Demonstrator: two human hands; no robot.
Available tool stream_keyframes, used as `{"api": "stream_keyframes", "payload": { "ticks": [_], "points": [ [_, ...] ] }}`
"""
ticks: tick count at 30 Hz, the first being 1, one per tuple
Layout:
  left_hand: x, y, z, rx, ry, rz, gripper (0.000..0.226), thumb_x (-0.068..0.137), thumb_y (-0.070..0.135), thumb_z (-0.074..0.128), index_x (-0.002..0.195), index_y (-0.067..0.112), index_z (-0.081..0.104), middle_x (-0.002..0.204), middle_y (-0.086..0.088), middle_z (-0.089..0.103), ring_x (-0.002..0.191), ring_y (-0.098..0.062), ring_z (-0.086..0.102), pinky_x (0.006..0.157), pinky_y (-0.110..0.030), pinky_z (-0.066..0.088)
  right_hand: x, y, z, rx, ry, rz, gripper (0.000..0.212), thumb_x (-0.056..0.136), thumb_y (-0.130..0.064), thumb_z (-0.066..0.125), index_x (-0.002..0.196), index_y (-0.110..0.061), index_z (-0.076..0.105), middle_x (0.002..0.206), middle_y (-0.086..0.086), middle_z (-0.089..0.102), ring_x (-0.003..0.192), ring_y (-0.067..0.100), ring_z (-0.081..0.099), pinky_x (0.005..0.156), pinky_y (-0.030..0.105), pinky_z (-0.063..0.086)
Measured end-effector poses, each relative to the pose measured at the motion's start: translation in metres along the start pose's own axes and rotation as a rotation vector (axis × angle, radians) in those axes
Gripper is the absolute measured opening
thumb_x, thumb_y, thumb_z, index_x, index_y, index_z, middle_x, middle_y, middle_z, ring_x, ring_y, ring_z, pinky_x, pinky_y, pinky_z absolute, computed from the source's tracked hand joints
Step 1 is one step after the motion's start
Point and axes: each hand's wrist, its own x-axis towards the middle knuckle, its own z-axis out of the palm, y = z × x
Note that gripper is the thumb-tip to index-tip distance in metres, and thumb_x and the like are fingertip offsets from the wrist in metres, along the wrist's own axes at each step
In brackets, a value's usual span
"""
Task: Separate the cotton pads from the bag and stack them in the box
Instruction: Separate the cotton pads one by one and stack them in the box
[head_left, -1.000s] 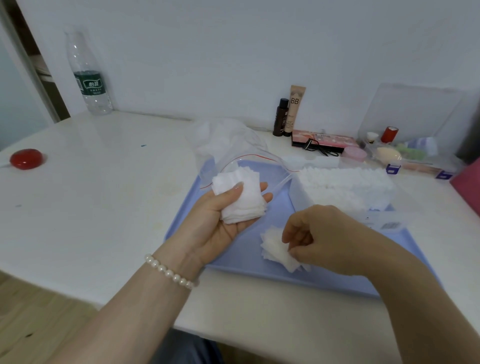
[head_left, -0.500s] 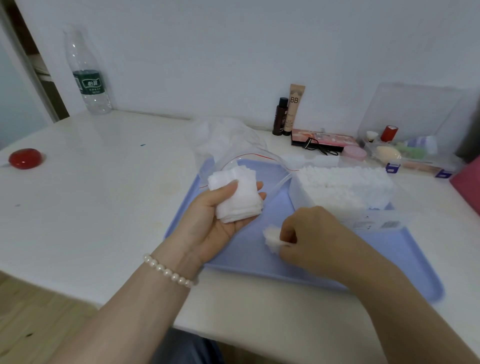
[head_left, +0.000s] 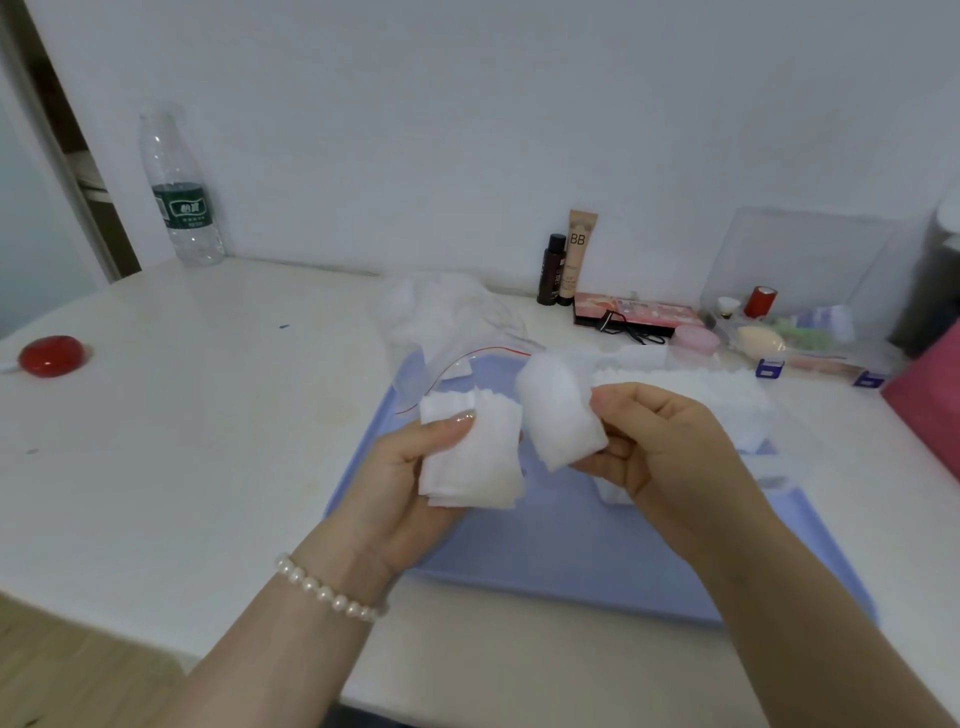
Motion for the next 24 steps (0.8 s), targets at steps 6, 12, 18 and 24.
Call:
{"api": "stream_keyframes", "payload": {
  "ticks": [6,12,18,24],
  "points": [
    [-0.0021,-0.0018,0.0012,0.077,-0.081,0.009,0.056,0.042,0.03,0.092,0.091,0.009,0.077,0.098,-0.011,0.072,0.089,-0.024,0.069,0.079,-0.039,0.056,-0.0012,0.0014,0.0008,0.039,-0.101,0.056,0.02,0.089,-0.005,0.048,0.079,-0.001,0.065,0.067,0.01,0.069,0.058,0.017,0.066,0.053,0.027,0.056],
    [0.0003,0.0002,0.0016,0.052,-0.065,0.096,0.044,0.056,0.017,0.085,0.099,0.01,0.075,0.11,-0.012,0.069,0.1,-0.023,0.067,0.079,-0.033,0.056,-0.0018,-0.0019,0.0001,0.058,-0.093,0.086,0.031,0.094,-0.015,0.046,0.073,-0.006,0.067,0.067,0.013,0.067,0.057,0.021,0.064,0.049,0.029,0.055],
    [0.0027,-0.0007,-0.0002,0.034,-0.105,0.111,0.055,0.055,0.024,0.087,0.105,0.008,0.072,0.117,-0.014,0.066,0.107,-0.025,0.064,0.084,-0.033,0.054,-0.002,-0.0018,-0.0031,0.032,-0.154,0.028,0.03,0.078,0.014,0.054,0.099,-0.003,0.067,0.075,0.016,0.069,0.06,0.021,0.065,0.052,0.024,0.055],
    [0.0029,-0.0016,-0.001,0.035,-0.122,0.09,0.058,0.055,0.025,0.088,0.107,0.006,0.072,0.118,-0.015,0.065,0.108,-0.026,0.064,0.084,-0.034,0.055,-0.0007,0.0003,-0.0028,0.024,-0.113,-0.01,0.023,0.08,0.011,0.056,0.095,-0.003,0.066,0.074,0.016,0.07,0.055,0.017,0.065,0.049,0.022,0.053]
  ]
}}
